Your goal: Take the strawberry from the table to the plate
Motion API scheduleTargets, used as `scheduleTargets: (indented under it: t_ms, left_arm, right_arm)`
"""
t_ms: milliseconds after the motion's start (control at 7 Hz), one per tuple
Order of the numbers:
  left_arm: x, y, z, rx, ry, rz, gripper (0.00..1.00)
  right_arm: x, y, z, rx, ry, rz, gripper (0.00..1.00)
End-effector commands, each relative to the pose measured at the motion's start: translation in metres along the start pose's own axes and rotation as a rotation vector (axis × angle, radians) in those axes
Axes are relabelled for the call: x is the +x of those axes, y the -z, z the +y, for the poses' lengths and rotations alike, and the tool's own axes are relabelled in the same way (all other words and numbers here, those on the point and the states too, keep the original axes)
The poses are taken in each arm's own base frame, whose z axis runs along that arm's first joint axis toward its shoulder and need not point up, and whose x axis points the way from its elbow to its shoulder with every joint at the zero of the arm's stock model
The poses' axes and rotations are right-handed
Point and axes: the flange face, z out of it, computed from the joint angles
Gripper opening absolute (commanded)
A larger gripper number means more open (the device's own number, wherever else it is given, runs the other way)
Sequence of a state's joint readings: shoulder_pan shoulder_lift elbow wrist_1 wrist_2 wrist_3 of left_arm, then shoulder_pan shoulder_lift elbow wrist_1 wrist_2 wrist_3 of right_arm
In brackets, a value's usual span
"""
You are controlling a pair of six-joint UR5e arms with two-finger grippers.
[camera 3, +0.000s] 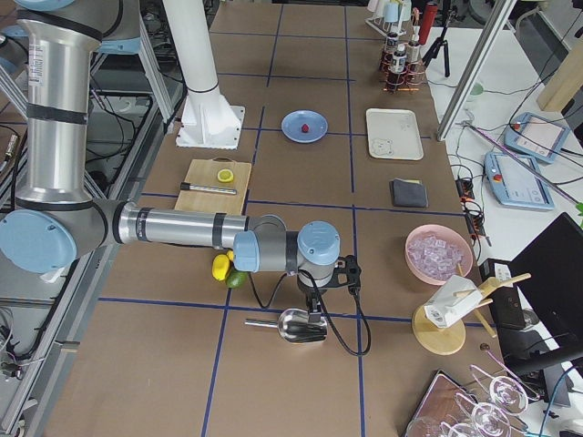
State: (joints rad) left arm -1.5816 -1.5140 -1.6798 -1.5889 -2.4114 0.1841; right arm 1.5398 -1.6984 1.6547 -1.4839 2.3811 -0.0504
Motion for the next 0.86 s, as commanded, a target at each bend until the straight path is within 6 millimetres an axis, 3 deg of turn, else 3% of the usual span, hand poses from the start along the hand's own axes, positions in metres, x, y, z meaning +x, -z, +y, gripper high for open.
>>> scheduleTargets:
  t_ms: [0,714]
  left_arm:
    - [-0.0005,-0.0006,0.0009,-0.002,0.002,0.0,1.0]
    - [-0.001,-0.0011,0.0012,-0.003,0.003,0.001,1.0]
  right_arm:
    - [0.0027,-0.0003,0.0084,-0.003,0.006,0.017,1.0]
    - [0.0066,-0.003,0.0087,-0.01,-0.012,0.037,1.0]
